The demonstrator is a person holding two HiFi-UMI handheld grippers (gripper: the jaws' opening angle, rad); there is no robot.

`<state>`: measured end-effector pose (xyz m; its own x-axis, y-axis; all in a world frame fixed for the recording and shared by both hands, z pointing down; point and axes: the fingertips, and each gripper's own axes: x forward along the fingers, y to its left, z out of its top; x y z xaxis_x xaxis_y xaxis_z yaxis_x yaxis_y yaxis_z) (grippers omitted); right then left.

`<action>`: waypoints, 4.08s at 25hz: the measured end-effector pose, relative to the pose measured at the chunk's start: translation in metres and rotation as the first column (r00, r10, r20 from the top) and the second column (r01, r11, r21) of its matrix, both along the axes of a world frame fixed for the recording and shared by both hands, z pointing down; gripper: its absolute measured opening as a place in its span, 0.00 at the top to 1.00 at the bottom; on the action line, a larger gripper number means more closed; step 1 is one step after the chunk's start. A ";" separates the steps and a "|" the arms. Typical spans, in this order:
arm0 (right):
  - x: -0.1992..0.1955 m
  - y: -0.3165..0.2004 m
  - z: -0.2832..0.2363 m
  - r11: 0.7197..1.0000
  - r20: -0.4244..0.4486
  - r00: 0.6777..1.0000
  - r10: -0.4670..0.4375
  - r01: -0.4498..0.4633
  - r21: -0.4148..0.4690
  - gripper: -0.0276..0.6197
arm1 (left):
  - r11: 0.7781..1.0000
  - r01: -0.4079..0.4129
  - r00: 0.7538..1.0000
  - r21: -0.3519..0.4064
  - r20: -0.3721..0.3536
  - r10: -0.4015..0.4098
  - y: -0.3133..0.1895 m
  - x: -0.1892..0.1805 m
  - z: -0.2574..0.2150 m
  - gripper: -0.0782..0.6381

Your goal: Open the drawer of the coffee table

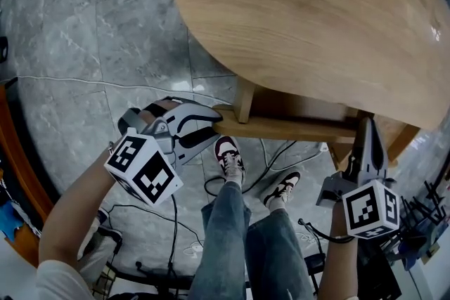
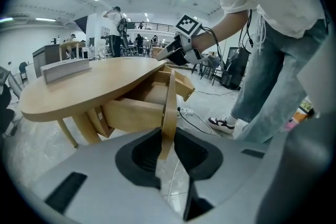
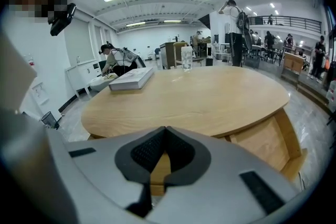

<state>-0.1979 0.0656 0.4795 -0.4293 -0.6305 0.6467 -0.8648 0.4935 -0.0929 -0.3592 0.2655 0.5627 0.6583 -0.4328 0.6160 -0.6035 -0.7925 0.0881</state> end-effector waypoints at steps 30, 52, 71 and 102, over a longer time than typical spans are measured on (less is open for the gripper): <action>0.061 0.001 -0.006 0.998 -0.018 0.998 0.056 -0.057 -0.018 0.96 | 0.998 -0.019 0.999 -0.062 0.026 0.021 0.044 0.026 0.001 0.79; 0.090 0.014 -0.002 0.992 0.029 0.992 0.125 -0.124 -0.026 0.96 | 0.995 -0.003 0.999 -0.097 0.038 0.007 0.064 0.041 0.019 0.79; 0.120 0.020 -0.001 0.976 0.073 0.974 0.216 -0.213 -0.047 0.96 | 0.986 -0.006 0.995 -0.165 0.099 0.023 0.068 0.040 0.054 0.77; 0.157 0.002 -0.086 0.995 0.133 0.988 0.074 -0.082 0.053 0.96 | 0.726 0.639 0.744 -0.255 -0.031 -0.667 0.074 0.028 -0.018 0.71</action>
